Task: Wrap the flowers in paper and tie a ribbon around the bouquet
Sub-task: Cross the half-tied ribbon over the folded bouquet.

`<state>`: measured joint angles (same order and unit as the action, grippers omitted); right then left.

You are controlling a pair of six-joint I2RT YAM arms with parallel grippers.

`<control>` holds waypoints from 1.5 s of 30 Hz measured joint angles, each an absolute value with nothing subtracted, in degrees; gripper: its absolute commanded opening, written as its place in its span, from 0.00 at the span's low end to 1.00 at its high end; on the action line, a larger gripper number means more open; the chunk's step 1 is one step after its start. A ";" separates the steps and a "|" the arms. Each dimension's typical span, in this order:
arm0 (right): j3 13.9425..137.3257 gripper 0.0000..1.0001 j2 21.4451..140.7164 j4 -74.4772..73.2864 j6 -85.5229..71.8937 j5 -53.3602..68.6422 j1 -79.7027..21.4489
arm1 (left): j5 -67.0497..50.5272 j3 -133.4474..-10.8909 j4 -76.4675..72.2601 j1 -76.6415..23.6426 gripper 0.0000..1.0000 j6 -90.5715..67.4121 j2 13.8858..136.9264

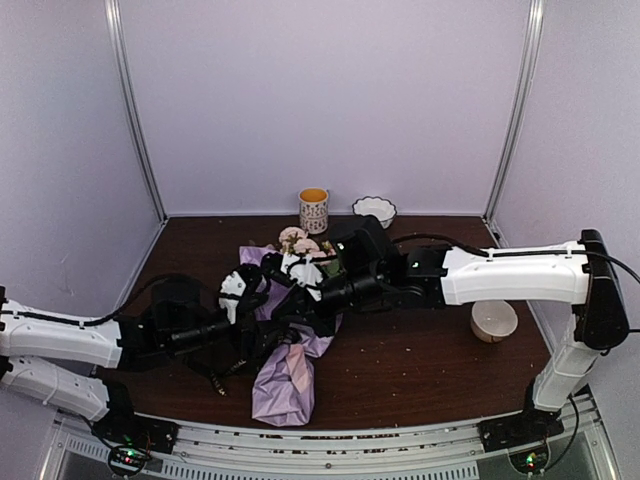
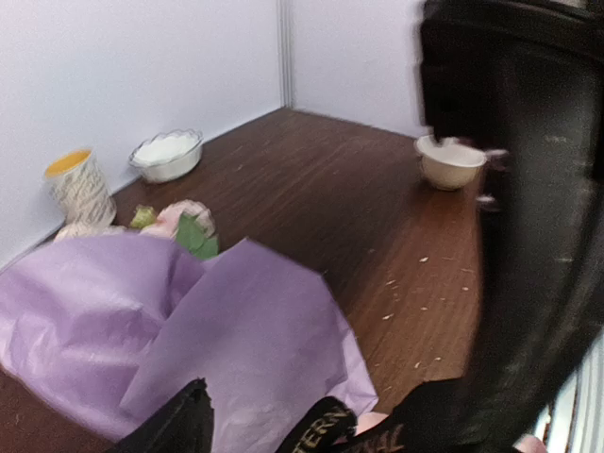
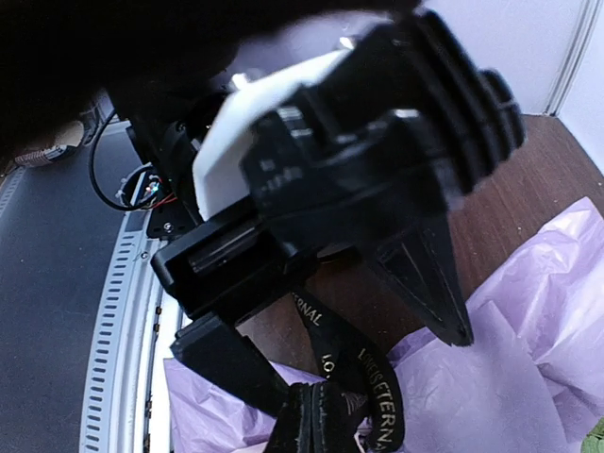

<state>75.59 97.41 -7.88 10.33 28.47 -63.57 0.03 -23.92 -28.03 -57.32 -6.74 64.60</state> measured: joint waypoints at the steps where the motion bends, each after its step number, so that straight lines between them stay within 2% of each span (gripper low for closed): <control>1: 75.96 0.00 97.51 -7.81 9.82 28.05 -63.35 | 2.96 -25.61 -23.33 -57.32 0.77 -10.31 63.81; 3: 76.38 0.00 97.67 -7.66 9.19 26.96 -63.07 | 8.05 -28.80 -14.59 -57.30 0.79 -16.49 62.15; 8: 76.79 0.00 99.37 -7.27 8.12 26.04 -62.92 | 22.87 -33.39 7.88 -56.88 0.93 -32.03 54.94; 15: 76.77 0.00 100.29 -6.74 6.15 26.81 -63.02 | 26.26 -25.50 24.97 -42.26 0.93 -43.81 49.10; 19: 76.77 0.00 100.42 -6.42 4.89 27.29 -63.02 | 25.71 -21.65 28.53 -40.14 0.90 -45.71 48.53; 23: 76.77 0.00 100.71 -6.15 4.05 27.86 -63.02 | 22.90 -19.94 27.16 -36.12 0.76 -45.87 51.20; 29: 76.77 0.00 100.73 -5.69 2.76 28.58 -63.02 | 19.16 -20.51 25.02 -34.44 0.48 -44.64 61.06; 30: 76.77 0.00 100.73 -5.58 2.59 28.67 -63.02 | 18.72 -20.97 24.43 -34.41 0.31 -44.60 61.93; 31: 76.77 0.00 100.73 -5.45 2.46 28.73 -63.02 | 18.31 -21.34 23.90 -34.30 0.08 -44.47 62.63; 32: 76.77 0.00 100.73 -5.34 2.31 28.73 -63.02 | 17.89 -21.71 23.42 -34.20 0.00 -44.45 63.35; 37: 76.77 0.00 100.73 -4.71 1.21 28.67 -63.02 | 15.90 -21.50 23.29 -34.17 0.00 -44.45 60.27; 45: 79.88 0.00 102.94 -5.39 -0.78 27.62 -62.43 | 12.53 -19.64 22.92 -38.70 0.00 -40.18 22.94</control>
